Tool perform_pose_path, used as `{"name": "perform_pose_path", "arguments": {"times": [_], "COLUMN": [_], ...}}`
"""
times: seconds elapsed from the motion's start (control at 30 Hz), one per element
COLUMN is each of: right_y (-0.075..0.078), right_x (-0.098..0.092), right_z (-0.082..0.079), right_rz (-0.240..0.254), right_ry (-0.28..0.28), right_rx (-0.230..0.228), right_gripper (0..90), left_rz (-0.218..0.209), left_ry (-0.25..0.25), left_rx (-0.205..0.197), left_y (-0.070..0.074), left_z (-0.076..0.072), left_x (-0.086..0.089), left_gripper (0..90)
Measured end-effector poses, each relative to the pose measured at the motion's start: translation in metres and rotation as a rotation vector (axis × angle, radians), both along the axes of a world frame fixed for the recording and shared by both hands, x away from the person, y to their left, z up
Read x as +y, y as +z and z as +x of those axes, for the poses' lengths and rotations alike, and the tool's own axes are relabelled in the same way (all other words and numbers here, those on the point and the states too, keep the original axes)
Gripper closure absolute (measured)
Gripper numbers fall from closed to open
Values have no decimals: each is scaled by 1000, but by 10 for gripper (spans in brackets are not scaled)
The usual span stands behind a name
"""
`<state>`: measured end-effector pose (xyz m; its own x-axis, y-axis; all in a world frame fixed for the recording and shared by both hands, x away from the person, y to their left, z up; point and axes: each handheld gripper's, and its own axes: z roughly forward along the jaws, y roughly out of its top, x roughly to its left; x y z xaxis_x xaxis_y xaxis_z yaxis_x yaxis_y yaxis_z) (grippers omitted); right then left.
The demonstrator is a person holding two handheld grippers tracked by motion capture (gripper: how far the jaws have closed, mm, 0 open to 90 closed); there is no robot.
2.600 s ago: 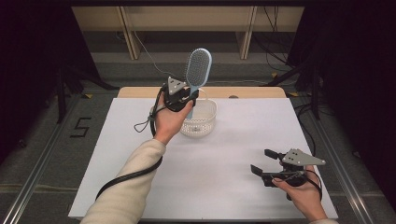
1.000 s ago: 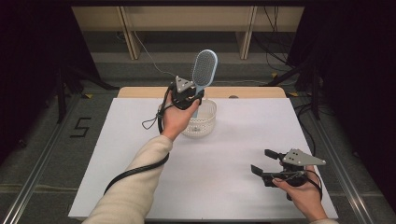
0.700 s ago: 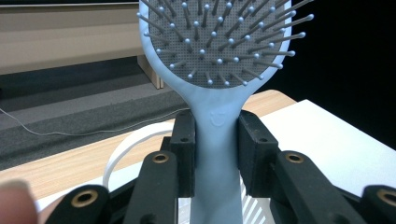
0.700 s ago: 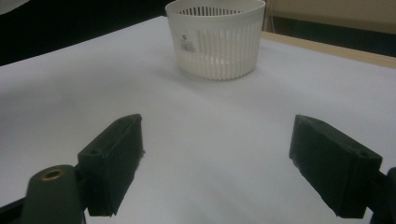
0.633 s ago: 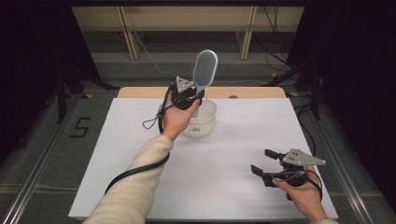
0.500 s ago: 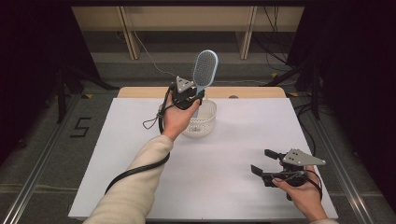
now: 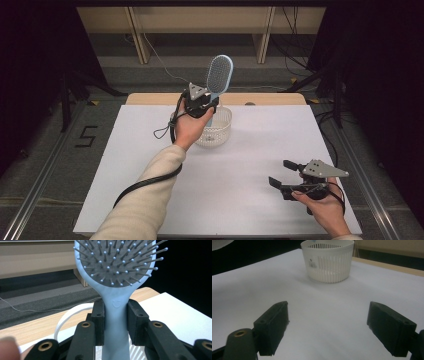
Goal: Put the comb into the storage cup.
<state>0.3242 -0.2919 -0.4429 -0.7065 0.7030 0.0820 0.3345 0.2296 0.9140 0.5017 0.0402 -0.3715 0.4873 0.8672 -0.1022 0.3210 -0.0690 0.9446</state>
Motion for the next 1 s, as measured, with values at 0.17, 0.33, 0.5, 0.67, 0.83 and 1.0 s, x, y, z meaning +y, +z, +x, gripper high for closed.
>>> {"name": "perform_pose_path", "arguments": {"times": [0.17,0.33,0.5,0.67,0.83,1.0], "right_y": [0,0,0,0,0,0], "right_x": [0,0,0,0,0,0], "right_z": [0,0,0,0,0,0], "right_rz": [-1,-2,-4,-3,-2,-2], "right_ry": [-1,-1,2,-1,1,-1], "right_rx": [1,1,-2,1,0,1], "right_gripper": [182,181,181,181,181,181], "left_rz": [0,5,9,20,30,33], "left_ry": [2,2,1,6,9,2], "left_rx": [0,3,4,4,0,-4], "left_y": [-1,-2,-3,-6,-9,-10], "left_z": [1,2,3,5,6,7], "left_x": [0,-1,0,-1,-2,-2], "left_gripper": [696,696,696,696,696,696]}}
